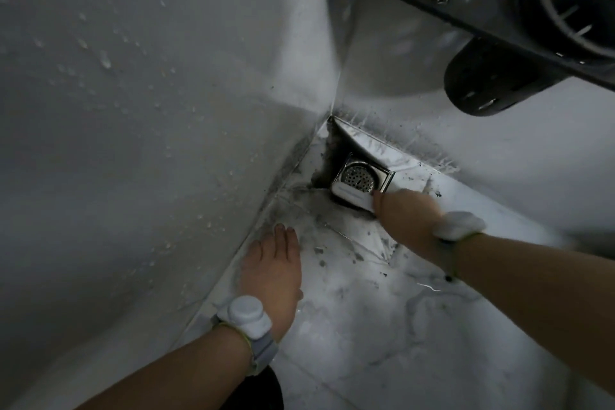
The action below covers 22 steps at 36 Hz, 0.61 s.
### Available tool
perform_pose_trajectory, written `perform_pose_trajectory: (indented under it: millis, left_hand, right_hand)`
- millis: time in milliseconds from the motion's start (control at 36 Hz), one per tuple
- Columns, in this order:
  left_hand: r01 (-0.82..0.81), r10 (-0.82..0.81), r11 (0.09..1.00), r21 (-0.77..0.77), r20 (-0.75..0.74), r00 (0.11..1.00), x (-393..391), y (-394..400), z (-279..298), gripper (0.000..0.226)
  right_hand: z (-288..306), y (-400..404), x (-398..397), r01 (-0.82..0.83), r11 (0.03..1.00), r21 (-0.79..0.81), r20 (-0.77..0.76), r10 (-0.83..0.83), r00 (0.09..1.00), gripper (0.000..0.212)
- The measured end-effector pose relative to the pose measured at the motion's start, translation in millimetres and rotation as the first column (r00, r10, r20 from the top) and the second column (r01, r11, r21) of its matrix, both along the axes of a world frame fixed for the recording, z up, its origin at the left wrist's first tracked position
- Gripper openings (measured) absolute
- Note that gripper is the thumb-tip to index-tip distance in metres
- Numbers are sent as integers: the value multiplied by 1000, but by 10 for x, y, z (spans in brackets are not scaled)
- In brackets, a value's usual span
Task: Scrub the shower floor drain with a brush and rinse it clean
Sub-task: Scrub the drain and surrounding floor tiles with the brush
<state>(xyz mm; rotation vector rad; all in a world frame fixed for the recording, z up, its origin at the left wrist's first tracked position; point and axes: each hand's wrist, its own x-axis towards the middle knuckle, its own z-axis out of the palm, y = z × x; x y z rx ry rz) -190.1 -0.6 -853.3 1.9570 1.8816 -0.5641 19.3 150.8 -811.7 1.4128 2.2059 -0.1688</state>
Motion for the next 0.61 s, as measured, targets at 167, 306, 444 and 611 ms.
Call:
perform_pose_trajectory:
  millis: [167, 306, 444, 611]
  left_hand:
    - [-1, 1, 998, 58, 2, 1000, -7, -29, 4, 120]
    - [10, -10, 998, 62, -1, 1000, -40, -8, 12, 120]
    - [38, -38, 998, 48, 2, 999, -23, -39, -27, 122]
    - [12, -13, 999, 34, 7, 1000, -23, -19, 44, 121]
  right_hand:
    - [-8, 55, -11, -45, 999, -30, 32, 46, 998, 31]
    - [-21, 9, 609, 125, 991, 45, 42, -127, 991, 60]
    - [10, -41, 163, 63, 998, 11, 33, -63, 997, 39]
    - [-35, 136, -208, -91, 996, -10, -17, 91, 996, 37]
